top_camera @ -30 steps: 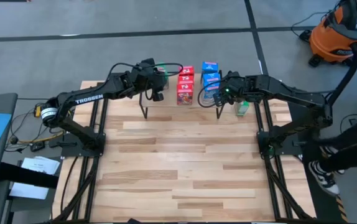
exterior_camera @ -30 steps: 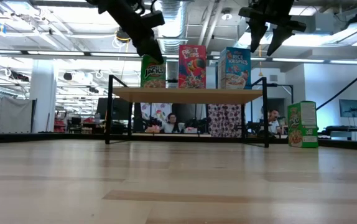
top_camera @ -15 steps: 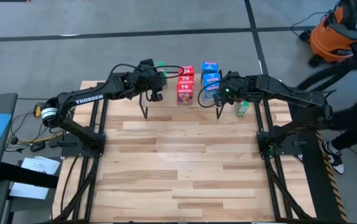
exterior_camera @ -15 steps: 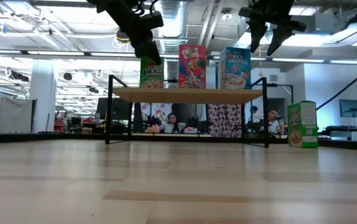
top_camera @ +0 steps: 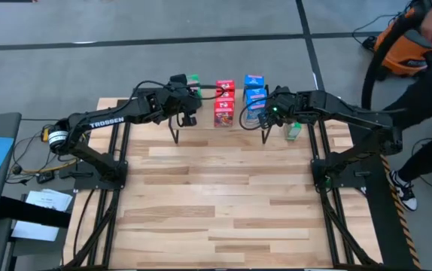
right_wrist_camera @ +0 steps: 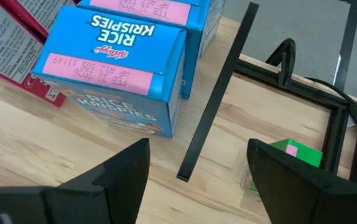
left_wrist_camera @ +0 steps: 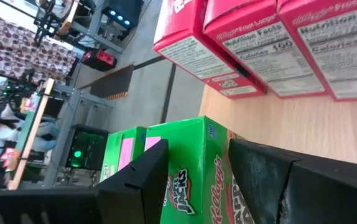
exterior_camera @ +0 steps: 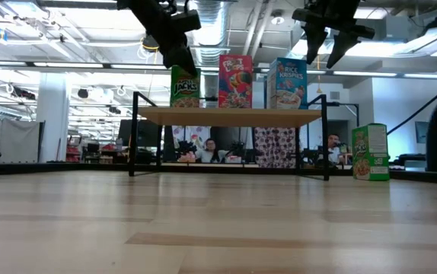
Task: Stack cereal on shelf
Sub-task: Adjust the green cereal box on the shelf
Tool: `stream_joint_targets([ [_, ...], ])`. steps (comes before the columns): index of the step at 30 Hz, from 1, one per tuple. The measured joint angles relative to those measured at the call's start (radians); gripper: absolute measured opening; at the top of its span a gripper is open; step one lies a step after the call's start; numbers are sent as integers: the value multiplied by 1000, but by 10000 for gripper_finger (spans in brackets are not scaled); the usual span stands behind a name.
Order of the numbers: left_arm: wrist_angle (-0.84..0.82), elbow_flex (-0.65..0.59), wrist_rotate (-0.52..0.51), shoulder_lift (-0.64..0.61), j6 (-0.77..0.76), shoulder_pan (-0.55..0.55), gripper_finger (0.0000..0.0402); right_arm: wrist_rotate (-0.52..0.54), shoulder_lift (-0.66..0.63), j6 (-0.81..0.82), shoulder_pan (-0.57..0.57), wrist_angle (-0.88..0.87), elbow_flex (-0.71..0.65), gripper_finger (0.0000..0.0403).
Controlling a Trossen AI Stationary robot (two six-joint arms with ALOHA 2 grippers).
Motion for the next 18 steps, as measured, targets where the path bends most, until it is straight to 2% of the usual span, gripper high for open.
stream_joint_targets([
  [18, -25, 63, 1, 0, 7, 0, 155, 0, 0, 0, 0, 0, 0, 291],
])
